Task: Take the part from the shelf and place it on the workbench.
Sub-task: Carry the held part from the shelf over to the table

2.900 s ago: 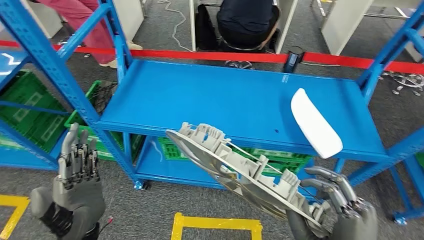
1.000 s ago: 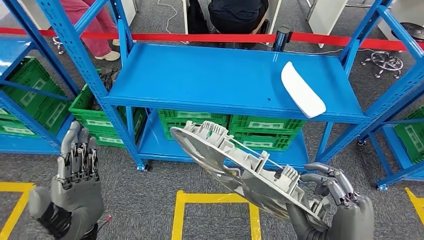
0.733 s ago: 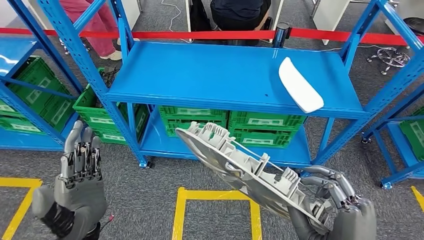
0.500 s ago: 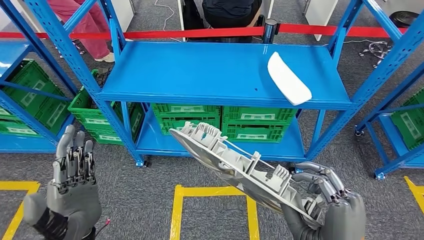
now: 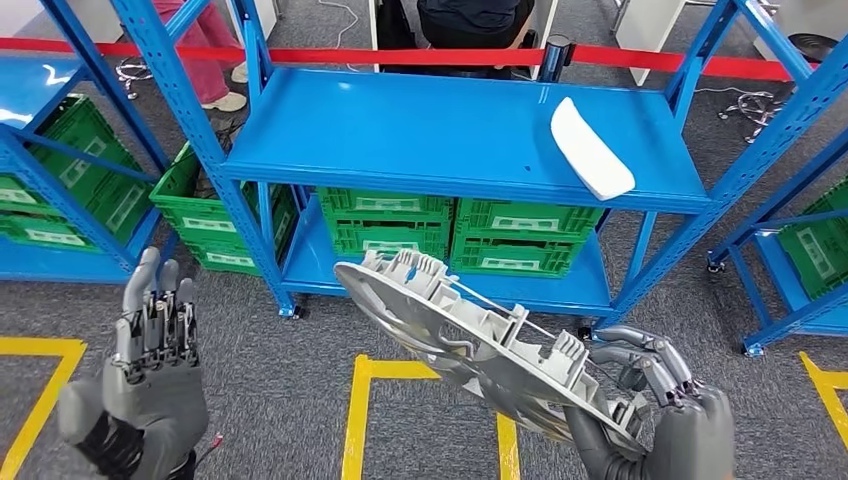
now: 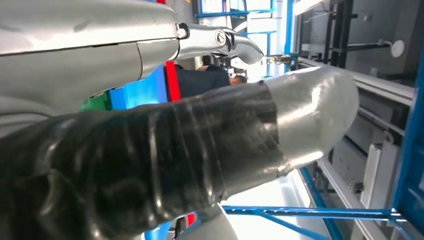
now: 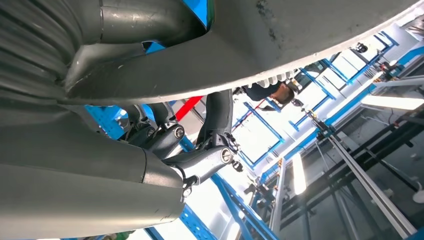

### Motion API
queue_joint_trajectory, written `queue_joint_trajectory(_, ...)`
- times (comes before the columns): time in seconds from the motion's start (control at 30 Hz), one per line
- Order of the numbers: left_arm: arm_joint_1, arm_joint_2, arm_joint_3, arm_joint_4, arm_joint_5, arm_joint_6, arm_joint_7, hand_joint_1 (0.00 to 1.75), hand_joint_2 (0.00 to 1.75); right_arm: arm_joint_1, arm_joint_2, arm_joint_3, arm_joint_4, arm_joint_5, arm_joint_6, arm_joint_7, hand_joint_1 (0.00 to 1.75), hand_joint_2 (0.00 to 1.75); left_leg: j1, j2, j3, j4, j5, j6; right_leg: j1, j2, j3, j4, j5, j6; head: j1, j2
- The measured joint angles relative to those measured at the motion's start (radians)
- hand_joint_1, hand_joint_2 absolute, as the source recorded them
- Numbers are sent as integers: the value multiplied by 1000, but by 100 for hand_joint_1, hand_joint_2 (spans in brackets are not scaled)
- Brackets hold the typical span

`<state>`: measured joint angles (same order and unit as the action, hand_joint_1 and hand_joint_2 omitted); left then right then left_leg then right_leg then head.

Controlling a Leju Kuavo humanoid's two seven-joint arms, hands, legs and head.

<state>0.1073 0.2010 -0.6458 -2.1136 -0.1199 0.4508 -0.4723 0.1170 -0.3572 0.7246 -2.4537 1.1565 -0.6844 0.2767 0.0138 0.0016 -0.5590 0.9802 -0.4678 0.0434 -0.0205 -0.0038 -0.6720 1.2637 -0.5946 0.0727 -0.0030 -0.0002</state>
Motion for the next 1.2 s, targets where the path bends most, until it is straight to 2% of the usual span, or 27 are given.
queue_joint_trajectory(0.03, -1, 0, 0, 0, -1, -1, 4, 0, 0, -1, -1, -2, 0, -3, 0, 1, 175, 175, 1, -1, -8, 6, 2, -2, -2, 0, 33, -48, 23, 2, 3, 0)
queue_joint_trajectory(0.1, -3, 0, 0, 0, -3, -3, 10, 0, 0, -5, -2, -7, 0, -9, 0, 4, 175, 175, 2, -2, -23, 20, 5, -10, -4, 1, 110, -185, 66, 2, 10, 0)
queue_joint_trajectory(0.13, -5, -1, 0, -1, -5, -4, 12, 0, 0, -7, -3, -10, 0, -12, 0, 5, 175, 175, 1, -2, -31, 26, 7, -16, -2, 2, 136, -233, 76, -2, 13, 0)
queue_joint_trajectory(0.17, -7, -1, 0, -1, -8, -5, 15, 0, 0, -9, -3, -13, -1, -15, 0, 6, 175, 175, 0, -3, -39, 31, 11, -23, 0, 4, 146, -256, 77, -9, 14, 0)
queue_joint_trajectory(0.23, -11, -2, -1, -2, -12, -5, 21, 0, 0, -11, -5, -18, -2, -22, 1, 9, 175, 175, 0, -3, -51, 33, 22, -38, 4, 5, 142, -258, 83, -28, 12, 0)
queue_joint_trajectory(0.3, -14, -2, -1, -3, -14, -5, 26, 0, 0, -14, -6, -21, -2, -32, 3, 12, 175, 175, 3, -4, -67, 50, 8, -48, 3, 2, 135, -261, 94, -46, 7, 0)
queue_joint_trajectory(0.37, -17, -3, -1, -4, -14, -5, 31, 0, 0, -21, -8, -26, -2, -45, 8, 14, 175, 175, 4, -4, -104, 136, -56, -53, 2, -1, 126, -266, 107, -61, -6, 0)
queue_joint_trajectory(0.43, -18, -3, -2, -5, -14, -5, 37, 0, 0, -27, -8, -32, -1, -59, 17, 14, 175, 175, 3, -3, -148, 266, -127, -56, 6, -2, 110, -264, 118, -68, -21, 0)
queue_joint_trajectory(0.47, -19, -3, -2, -5, -14, -5, 40, 0, 0, -29, -9, -34, -1, -65, 22, 14, 175, 175, 3, -3, -158, 305, -142, -54, 9, -2, 102, -262, 123, -69, -27, 0)
queue_joint_trajectory(0.5, -19, -3, -2, -5, -14, -5, 42, 0, 0, -30, -9, -37, -1, -68, 25, 14, 175, 175, 2, -3, -148, 307, -139, -51, 11, -2, 93, -261, 129, -69, -32, 0)
queue_joint_trajectory(0.53, -20, -3, -2, -5, -14, -5, 44, 0, 0, -31, -9, -38, -1, -71, 28, 14, 175, 175, 0, -3, -119, 270, -121, -45, 14, -2, 87, -259, 133, -69, -36, 0)
queue_joint_trajectory(0.6, -23, -4, -2, -7, -14, -5, 46, 0, 0, -34, -10, -41, -1, -77, 31, 15, 175, 175, -7, 2, -22, 127, -79, -24, 19, -2, 78, -257, 142, -66, -43, 0)
queue_joint_trajectory(0.63, -26, -4, -2, -9, -14, -5, 47, 0, 0, -35, -10, -44, -1, -80, 32, 15, 175, 175, -12, 6, 14, 66, -68, -16, 21, -3, 75, -256, 146, -63, -43, 0)
queue_joint_trajectory(0.67, -30, -4, -2, -11, -14, -6, 47, 0, 0, -36, -11, -46, -1, -83, 33, 15, 175, 175, -16, 10, 35, 27, -63, -9, 21, -5, 73, -256, 150, -58, -43, 0)
queue_joint_trajectory(0.77, -34, -7, -3, -14, -16, -9, 50, 0, 0, -34, -14, -54, -2, -88, 33, 15, 175, 175, -18, 7, 36, 7, -51, 2, 17, -10, 68, -257, 159, -41, -41, 0)
queue_joint_trajectory(0.87, -37, -12, -5, -14, -19, -10, 53, 0, 0, -32, -20, -64, -4, -90, 31, 15, 175, 175, -9, 6, 38, -8, -27, 12, 16, -4, 42, -214, 112, -25, -35, 0)
queue_joint_trajectory(0.93, -38, -13, -6, -14, -20, -10, 53, 0, 0, -31, -21, -66, -5, -91, 31, 15, 175, 175, -9, 5, 36, -8, -24, 14, 16, -2, 32, -192, 90, -22, -31, 0)
queue_joint_trajectory(1.1, -38, -14, -7, -14, -20, -10, 54, 0, 0, -31, -22, -66, -5, -91, 31, 15, 175, 175, -9, 5, 35, -8, -22, 15, 15, -2, 29, -181, 81, -22, -29, 0)
queue_joint_trajectory(1.17, -37, -14, -7, -14, -21, -10, 54, 0, 0, -31, -23, -67, -5, -91, 30, 15, 175, 175, -9, 5, 32, -7, -18, 15, 14, -2, 22, -158, 67, -20, -26, 0)
queue_joint_trajectory(1.2, -37, -15, -8, -14, -21, -10, 54, 0, 0, -30, -24, -68, -5, -92, 30, 15, 175, 175, -9, 4, 27, -7, -15, 15, 13, -2, 11, -122, 48, -18, -24, 0)
